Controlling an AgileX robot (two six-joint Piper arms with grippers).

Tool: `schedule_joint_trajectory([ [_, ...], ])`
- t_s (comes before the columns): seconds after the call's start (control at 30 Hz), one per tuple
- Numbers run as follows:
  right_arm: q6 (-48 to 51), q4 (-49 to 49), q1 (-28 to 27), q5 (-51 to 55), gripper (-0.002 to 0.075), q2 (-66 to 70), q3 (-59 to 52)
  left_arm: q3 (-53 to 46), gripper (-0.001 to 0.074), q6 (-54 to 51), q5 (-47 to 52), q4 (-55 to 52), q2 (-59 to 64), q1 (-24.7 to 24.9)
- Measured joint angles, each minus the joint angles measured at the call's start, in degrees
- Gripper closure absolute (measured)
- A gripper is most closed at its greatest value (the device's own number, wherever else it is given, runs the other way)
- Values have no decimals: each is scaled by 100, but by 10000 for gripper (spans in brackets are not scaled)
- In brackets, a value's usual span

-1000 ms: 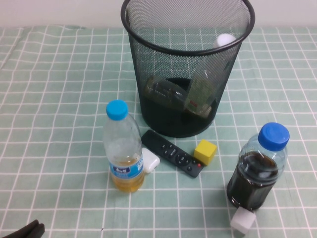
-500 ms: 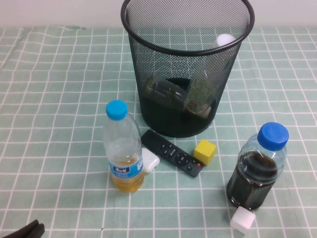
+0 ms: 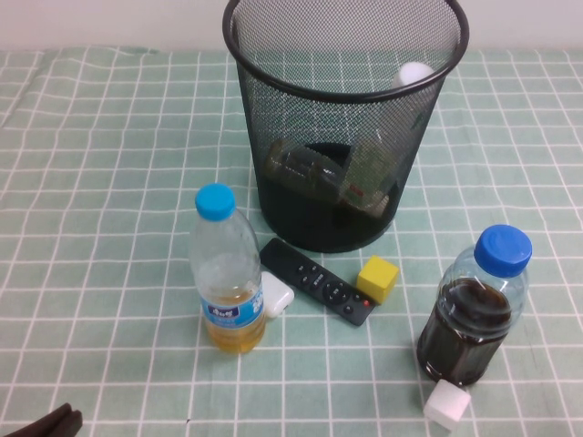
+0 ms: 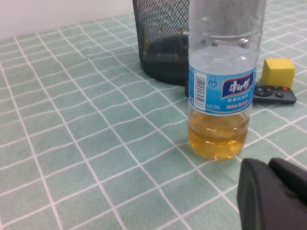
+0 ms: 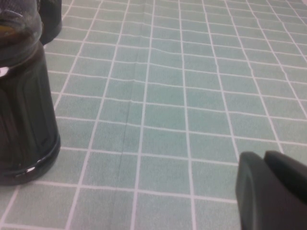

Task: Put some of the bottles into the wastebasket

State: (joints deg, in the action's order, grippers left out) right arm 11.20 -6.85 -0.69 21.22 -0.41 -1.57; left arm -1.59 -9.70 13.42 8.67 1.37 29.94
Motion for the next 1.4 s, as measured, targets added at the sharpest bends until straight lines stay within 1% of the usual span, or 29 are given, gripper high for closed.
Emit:
schedule_joint_trajectory([
  [0.67,-13,13,0,11,734,0,0,0,734,-12,-2,0,0,-34],
  [0.73,-13,13,0,11,734,0,0,0,734,-12,-265,0,0,-283],
  [0.87,-19,13,0,11,734,0,0,0,734,-12,-1047,-127,-69,-1348],
  [0.93,-19,13,0,11,734,0,0,0,734,0,-1140,-212,-170,-1889],
  [1.03,-19,13,0,11,734,-3,0,0,734,0,-963,-250,-186,-2370],
  [1.13,-19,13,0,11,734,-12,0,0,734,8,-498,-261,-194,-2537],
  [1.3,-19,13,0,11,734,-12,0,0,734,8,507,-276,-194,-2546],
  [1.4,-19,13,0,11,734,-12,0,0,734,8,651,-290,-194,-2546],
])
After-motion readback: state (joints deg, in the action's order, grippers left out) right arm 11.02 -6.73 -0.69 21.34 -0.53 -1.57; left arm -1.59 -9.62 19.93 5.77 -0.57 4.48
